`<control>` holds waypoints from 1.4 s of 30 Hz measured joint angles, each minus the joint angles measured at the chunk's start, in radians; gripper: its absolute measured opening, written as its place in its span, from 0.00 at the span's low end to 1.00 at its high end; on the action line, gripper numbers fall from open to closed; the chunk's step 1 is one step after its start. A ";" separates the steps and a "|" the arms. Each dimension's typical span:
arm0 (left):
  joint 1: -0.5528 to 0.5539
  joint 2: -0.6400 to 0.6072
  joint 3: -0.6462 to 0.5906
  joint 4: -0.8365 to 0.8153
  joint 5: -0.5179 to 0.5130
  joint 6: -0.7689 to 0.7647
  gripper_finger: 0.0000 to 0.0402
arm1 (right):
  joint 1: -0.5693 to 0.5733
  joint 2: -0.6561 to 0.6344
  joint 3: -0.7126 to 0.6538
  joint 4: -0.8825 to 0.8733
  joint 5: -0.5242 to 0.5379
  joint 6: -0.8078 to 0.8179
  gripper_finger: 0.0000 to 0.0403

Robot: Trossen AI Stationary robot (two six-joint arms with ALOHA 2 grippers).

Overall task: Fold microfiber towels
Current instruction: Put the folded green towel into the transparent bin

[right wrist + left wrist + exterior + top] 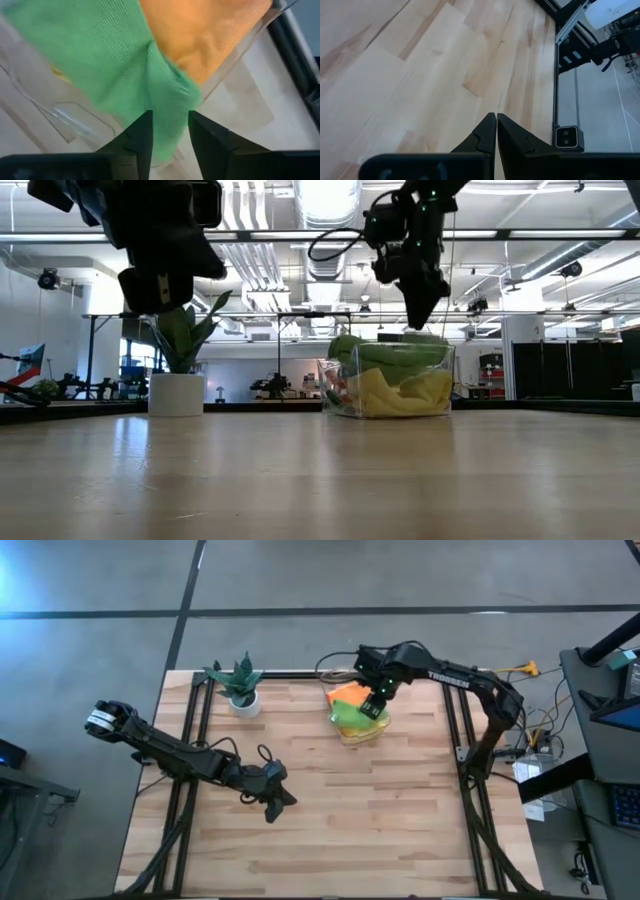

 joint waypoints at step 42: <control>-0.005 0.000 0.000 -0.002 0.029 -0.053 0.00 | 0.139 0.254 0.019 0.179 -0.323 -0.549 0.02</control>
